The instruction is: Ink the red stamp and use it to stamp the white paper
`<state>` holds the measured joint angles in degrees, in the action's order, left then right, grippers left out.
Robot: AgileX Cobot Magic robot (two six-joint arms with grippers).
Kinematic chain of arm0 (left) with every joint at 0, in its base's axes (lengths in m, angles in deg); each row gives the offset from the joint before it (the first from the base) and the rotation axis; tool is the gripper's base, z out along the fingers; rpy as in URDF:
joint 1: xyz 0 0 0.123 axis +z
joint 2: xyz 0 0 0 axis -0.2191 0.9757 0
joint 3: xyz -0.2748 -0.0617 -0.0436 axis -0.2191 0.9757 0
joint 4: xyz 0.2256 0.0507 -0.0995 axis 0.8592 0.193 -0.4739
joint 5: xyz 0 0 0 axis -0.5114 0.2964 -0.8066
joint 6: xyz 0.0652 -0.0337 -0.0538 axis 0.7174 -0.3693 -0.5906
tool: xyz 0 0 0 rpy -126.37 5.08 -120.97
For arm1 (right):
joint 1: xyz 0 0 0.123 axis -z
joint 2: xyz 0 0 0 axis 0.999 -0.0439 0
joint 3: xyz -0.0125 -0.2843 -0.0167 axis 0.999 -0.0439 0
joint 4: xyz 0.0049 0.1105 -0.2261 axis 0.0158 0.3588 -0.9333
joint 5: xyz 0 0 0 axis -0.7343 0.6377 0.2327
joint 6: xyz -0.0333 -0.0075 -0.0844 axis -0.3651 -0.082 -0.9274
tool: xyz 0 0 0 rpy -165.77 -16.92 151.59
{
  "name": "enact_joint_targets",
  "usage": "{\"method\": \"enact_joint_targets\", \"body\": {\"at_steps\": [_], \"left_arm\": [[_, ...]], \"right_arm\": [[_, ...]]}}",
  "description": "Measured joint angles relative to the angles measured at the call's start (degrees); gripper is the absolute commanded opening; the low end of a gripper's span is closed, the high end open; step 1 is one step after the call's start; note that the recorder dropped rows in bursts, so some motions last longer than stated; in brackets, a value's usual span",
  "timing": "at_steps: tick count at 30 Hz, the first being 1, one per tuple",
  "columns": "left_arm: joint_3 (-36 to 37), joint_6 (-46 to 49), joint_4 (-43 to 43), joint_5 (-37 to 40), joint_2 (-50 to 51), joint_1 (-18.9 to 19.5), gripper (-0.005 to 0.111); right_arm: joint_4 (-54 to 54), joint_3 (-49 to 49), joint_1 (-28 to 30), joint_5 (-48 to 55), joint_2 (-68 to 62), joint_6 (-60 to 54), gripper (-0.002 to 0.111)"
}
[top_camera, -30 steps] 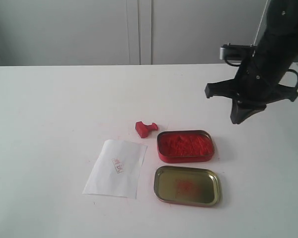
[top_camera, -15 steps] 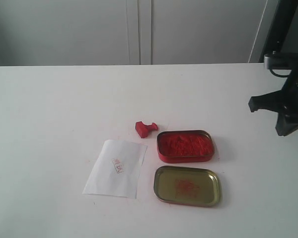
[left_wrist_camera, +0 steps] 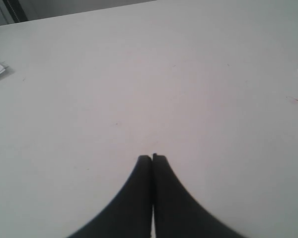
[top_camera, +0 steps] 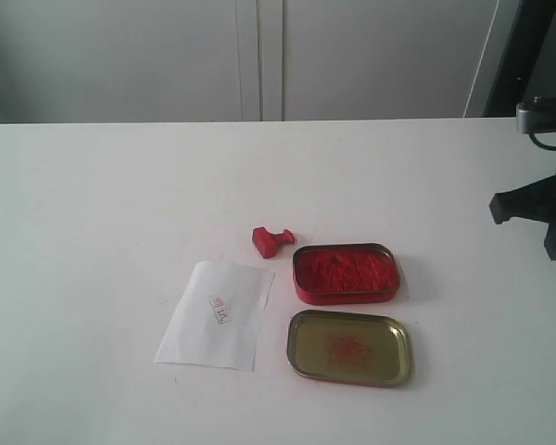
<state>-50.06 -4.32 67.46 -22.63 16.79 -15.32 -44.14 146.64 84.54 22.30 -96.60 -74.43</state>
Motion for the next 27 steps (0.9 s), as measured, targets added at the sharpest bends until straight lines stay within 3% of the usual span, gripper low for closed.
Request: {"method": "enact_joint_targets", "body": {"at_steps": [27], "left_arm": [[0.0, 0.0, 0.0, 0.0, 0.0, 0.0, 0.000]], "right_arm": [[4.3, -4.0, 0.0, 4.1, 14.4, -0.1, 0.000]]}}
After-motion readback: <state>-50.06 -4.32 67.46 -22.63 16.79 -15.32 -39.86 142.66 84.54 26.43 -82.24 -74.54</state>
